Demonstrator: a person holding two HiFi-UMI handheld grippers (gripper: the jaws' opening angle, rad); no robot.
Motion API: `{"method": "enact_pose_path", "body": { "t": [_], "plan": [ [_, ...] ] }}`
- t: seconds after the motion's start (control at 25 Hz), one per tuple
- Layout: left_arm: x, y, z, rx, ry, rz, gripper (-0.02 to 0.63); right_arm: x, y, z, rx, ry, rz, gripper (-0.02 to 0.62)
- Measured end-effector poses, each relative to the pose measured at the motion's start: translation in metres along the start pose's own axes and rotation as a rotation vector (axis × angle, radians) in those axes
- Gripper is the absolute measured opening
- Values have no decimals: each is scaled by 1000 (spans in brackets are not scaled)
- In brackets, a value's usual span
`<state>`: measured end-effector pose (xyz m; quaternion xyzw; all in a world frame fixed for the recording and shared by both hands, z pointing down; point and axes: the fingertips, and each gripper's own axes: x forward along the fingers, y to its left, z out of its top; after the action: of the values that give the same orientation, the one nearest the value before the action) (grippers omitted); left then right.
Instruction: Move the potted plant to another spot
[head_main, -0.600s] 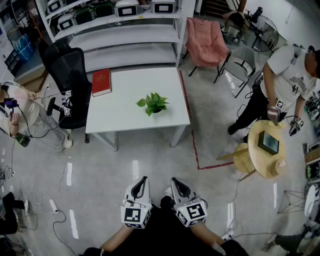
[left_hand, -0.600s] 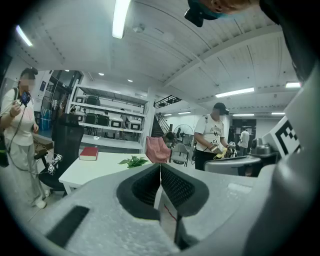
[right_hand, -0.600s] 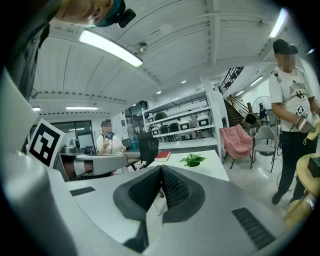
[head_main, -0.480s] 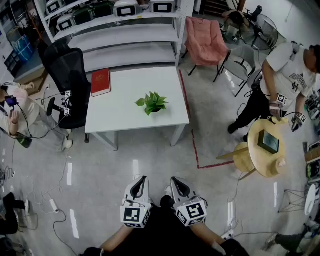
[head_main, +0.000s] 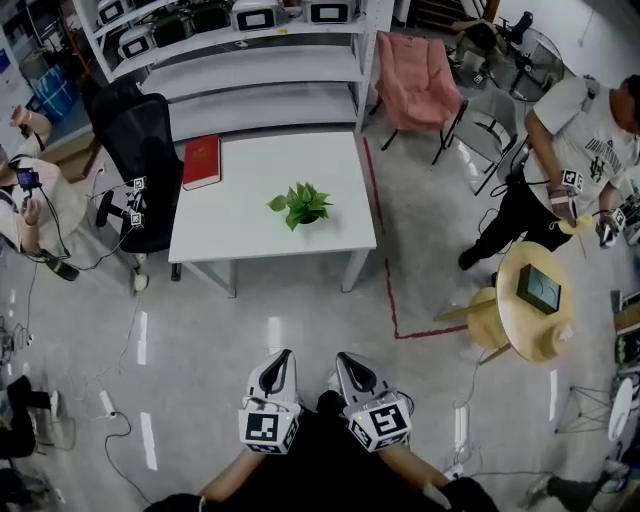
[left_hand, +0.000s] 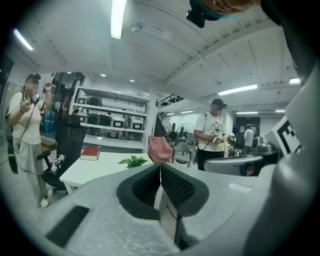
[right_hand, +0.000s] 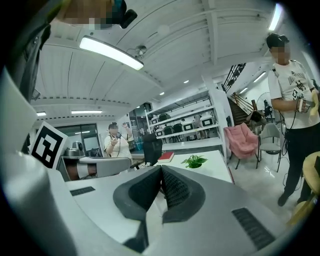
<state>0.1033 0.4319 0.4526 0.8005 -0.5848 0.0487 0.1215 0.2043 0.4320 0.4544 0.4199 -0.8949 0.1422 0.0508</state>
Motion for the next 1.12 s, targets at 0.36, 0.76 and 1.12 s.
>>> {"method": "enact_pose_path", "body": {
  "t": [0.36, 0.76, 1.12],
  "plan": [
    [7, -13, -4, -5, 1, 65, 18, 10, -26, 6, -19, -21, 53, 14],
    [43, 14, -9, -13, 25, 73, 18, 59, -42, 5, -13, 1, 53, 14],
    [110, 88, 11, -13, 36, 6, 18, 147, -62, 12, -8, 24, -36, 14]
  ]
}}
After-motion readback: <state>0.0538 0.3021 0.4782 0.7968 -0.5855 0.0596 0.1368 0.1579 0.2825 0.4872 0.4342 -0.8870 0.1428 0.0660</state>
